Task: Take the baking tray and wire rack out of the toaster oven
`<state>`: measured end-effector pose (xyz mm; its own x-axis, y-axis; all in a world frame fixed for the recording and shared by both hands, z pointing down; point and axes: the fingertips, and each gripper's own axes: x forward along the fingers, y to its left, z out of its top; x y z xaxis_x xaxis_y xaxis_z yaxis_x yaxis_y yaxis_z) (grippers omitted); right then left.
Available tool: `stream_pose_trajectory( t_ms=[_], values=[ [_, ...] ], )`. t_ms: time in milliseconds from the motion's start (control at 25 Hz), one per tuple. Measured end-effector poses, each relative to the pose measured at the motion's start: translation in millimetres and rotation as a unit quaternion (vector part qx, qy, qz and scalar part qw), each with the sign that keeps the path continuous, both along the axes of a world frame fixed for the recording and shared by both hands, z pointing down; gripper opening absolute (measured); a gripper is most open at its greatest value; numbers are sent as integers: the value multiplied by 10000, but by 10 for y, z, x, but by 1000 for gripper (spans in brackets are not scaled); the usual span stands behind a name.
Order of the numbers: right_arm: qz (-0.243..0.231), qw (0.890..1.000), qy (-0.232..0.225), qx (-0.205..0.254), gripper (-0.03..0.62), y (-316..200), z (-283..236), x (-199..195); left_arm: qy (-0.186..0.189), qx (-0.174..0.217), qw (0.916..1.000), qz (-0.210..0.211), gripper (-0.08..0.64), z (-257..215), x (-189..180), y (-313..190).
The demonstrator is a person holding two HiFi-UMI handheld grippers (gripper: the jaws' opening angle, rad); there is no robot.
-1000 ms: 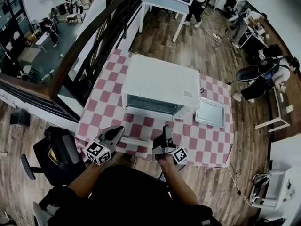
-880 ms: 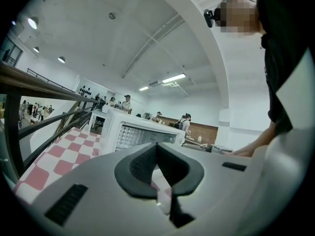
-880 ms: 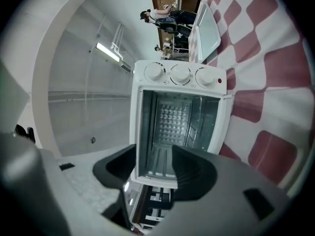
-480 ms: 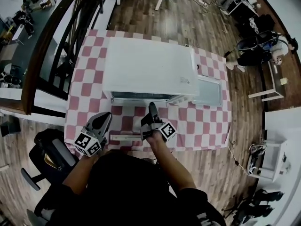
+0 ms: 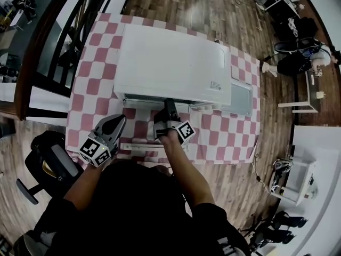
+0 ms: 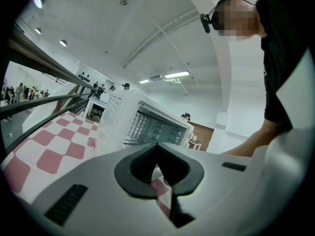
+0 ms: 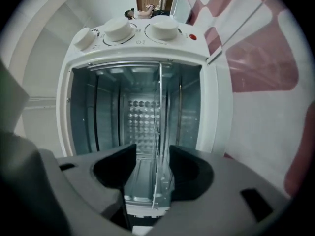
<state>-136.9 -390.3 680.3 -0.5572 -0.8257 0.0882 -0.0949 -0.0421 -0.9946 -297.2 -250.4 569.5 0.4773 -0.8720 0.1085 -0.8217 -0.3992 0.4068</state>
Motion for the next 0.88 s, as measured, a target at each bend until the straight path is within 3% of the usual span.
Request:
stream_pose_trajectory(
  t_ms=[120, 320, 560, 880],
  values=[
    [-29, 9999, -80, 58, 208, -115, -26, -90, 14, -8, 10000, -32, -6, 23, -35, -4],
    [15, 9996, -232, 127, 150, -249, -75, -200, 18, -11, 10000, -59, -6, 49, -57, 33],
    [216, 9995, -236, -78, 10, -257, 45, -187, 39, -7, 10000, -59, -6, 70, -35, 109],
    [268, 9992, -295, -33, 2, -249, 55, -175, 29, 30, 10000, -37, -6, 42, -6, 187]
  ],
)
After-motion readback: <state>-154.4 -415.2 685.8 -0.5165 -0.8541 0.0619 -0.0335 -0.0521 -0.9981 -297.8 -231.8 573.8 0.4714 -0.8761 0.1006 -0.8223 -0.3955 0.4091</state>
